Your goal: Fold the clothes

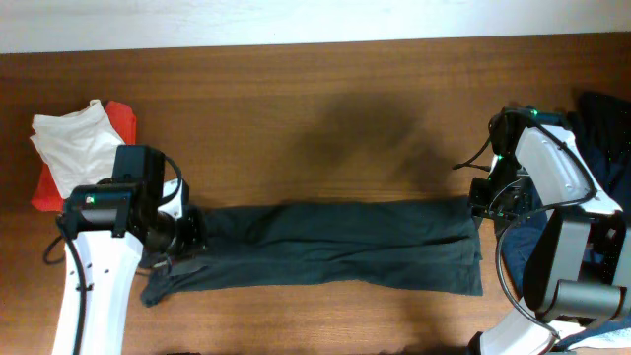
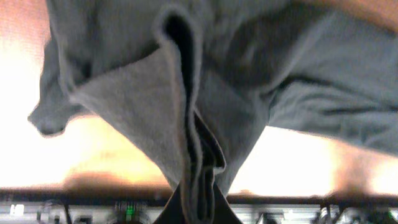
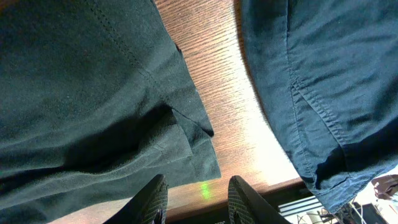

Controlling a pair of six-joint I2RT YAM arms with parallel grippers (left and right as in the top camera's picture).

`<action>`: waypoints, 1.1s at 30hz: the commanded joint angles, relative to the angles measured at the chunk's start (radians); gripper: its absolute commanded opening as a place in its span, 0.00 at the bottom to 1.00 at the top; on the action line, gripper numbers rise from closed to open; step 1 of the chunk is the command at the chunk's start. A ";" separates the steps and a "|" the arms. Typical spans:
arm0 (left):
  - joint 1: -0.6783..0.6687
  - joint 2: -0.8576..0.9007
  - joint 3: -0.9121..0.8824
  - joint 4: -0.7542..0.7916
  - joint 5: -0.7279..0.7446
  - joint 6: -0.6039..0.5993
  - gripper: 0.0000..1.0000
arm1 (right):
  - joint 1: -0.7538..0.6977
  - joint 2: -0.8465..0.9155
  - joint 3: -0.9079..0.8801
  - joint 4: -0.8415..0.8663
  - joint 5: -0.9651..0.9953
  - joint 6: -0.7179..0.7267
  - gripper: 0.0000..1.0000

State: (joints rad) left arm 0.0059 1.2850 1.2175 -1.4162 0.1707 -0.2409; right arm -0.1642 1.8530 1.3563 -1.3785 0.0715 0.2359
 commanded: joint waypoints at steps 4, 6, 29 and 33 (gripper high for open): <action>-0.003 0.185 -0.146 0.281 -0.177 -0.009 0.07 | 0.000 -0.006 -0.001 -0.001 0.019 0.004 0.36; -0.003 0.266 -0.155 0.362 -0.198 -0.009 0.06 | 0.000 -0.006 -0.001 -0.001 0.020 0.004 0.36; 0.161 0.533 -0.282 0.577 -0.194 -0.038 0.57 | -0.131 -0.005 -0.404 0.455 -0.266 -0.254 0.49; 0.161 0.533 -0.282 0.585 -0.220 -0.039 0.57 | -0.156 -0.005 -0.399 0.544 -0.068 -0.146 0.28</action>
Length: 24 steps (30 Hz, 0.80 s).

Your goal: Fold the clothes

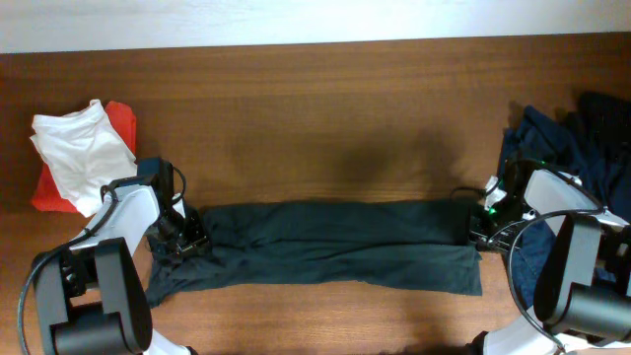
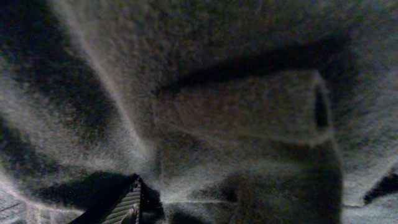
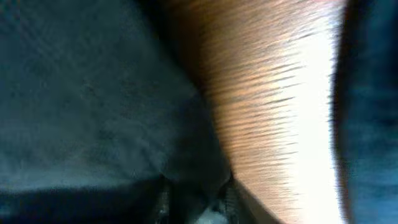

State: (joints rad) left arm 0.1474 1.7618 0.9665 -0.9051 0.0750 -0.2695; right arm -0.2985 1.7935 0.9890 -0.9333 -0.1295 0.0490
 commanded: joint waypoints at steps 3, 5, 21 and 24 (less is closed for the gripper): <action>0.019 0.056 -0.031 0.035 -0.125 -0.005 0.66 | -0.024 0.055 0.006 0.119 0.150 0.027 0.25; 0.019 0.056 -0.031 0.014 -0.138 0.002 0.67 | -0.024 0.055 0.037 0.119 0.161 0.012 0.24; 0.019 -0.143 0.161 -0.156 -0.019 0.035 0.99 | -0.024 0.055 0.077 0.075 -0.113 -0.150 0.04; 0.019 -0.152 0.161 -0.160 -0.042 0.035 0.99 | -0.024 0.047 0.226 -0.071 -0.096 -0.146 0.04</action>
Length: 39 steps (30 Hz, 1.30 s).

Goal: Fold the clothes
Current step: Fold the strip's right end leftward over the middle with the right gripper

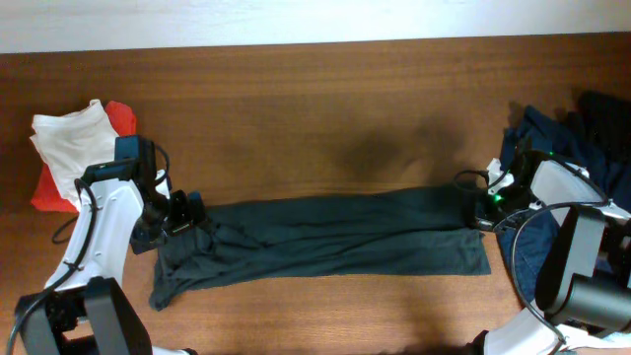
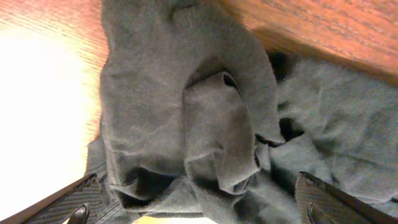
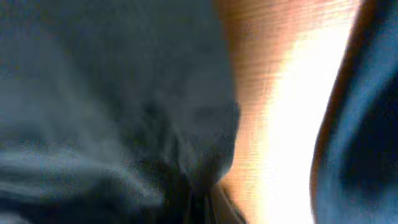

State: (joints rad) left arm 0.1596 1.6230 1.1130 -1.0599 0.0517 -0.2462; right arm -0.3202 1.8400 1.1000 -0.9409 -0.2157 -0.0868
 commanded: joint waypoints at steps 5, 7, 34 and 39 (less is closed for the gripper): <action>0.007 -0.013 0.014 0.005 -0.018 0.012 0.99 | 0.090 -0.003 0.351 -0.354 -0.022 -0.010 0.04; 0.007 -0.013 0.014 0.007 -0.018 0.012 0.99 | 0.185 -0.004 0.354 -0.385 -0.043 -0.001 0.04; 0.007 -0.013 0.014 0.003 -0.014 0.012 0.99 | 0.873 -0.001 0.353 -0.286 0.303 0.488 0.44; 0.007 -0.013 0.014 0.003 -0.014 0.012 0.99 | 0.830 -0.001 0.152 -0.174 0.068 0.379 0.48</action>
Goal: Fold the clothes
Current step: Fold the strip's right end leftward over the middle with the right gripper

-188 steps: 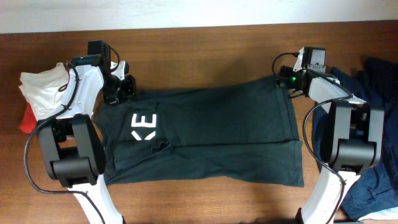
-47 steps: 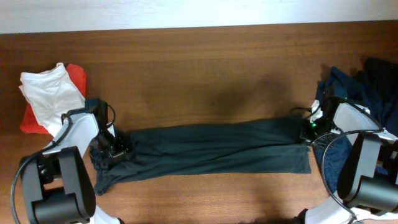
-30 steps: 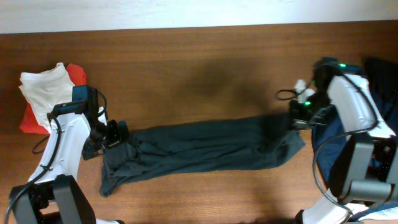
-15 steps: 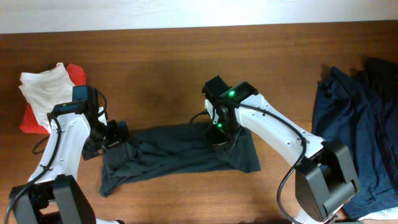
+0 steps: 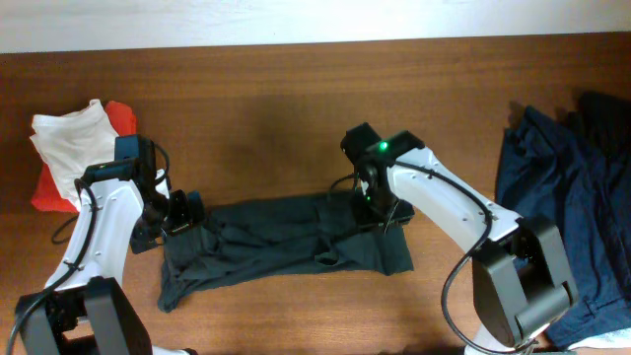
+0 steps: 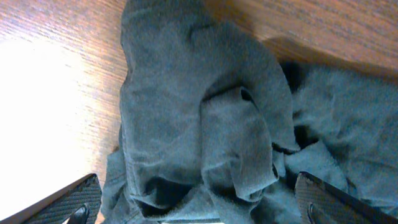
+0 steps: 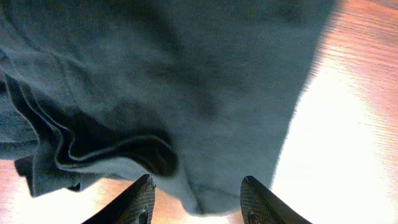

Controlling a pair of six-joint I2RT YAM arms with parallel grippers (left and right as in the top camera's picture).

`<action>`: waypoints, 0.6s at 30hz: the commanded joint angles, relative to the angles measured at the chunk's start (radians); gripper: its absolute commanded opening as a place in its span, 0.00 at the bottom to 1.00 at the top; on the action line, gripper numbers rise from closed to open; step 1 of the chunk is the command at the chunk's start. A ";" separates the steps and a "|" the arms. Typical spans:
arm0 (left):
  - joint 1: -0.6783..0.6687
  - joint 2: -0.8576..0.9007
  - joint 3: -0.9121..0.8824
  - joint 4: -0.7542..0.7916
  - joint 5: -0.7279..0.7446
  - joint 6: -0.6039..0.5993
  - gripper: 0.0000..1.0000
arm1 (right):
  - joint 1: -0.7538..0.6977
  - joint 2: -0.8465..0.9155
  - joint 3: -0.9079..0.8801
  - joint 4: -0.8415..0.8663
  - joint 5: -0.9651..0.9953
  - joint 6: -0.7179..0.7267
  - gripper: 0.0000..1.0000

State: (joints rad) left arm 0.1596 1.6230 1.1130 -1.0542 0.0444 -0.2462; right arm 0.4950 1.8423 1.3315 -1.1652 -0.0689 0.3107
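A dark grey-green garment (image 5: 286, 242) lies doubled over on the wooden table (image 5: 296, 108), its right part folded back toward the middle. My left gripper (image 5: 183, 212) sits at the bunched left end (image 6: 205, 124), jaws wide open (image 6: 202, 202), with crumpled cloth below. Over the garment's upper right edge my right gripper (image 5: 383, 211) stands open (image 7: 199, 200); the cloth's folded edge (image 7: 186, 74) lies under and between its fingers (image 7: 140, 198), which do not pinch it.
White and red clothes (image 5: 77, 148) are heaped at the back left. A pile of dark blue clothes (image 5: 564, 197) lies along the right edge. The table's front edge runs just below the garment.
My right gripper was shut on the garment's right end at the far right; now it is open near the middle and the garment is about half as long. The left gripper stays open, unmoved.
The garment lay stretched at full length, my left gripper shut on its left end and the right one open by its right end. Both then sat low on the ends. Then the left was open and the right shut on cloth. Now the right end lies folded over.
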 commanded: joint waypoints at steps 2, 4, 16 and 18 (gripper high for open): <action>0.007 -0.013 0.014 -0.002 -0.007 0.012 0.99 | 0.025 -0.003 -0.133 0.108 -0.247 -0.098 0.27; 0.007 -0.013 0.014 -0.002 -0.007 0.012 0.99 | 0.041 -0.003 -0.130 0.111 -0.513 -0.315 0.18; 0.007 -0.013 0.014 -0.002 -0.007 0.012 0.99 | 0.057 0.032 0.082 0.154 -0.258 -0.164 0.56; 0.007 -0.013 0.014 -0.002 -0.007 0.012 0.99 | 0.096 0.075 0.072 0.196 -0.194 -0.107 0.56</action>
State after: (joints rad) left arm 0.1596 1.6230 1.1130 -1.0554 0.0444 -0.2462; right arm 0.5358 1.8599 1.4258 -1.0039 -0.3607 0.0887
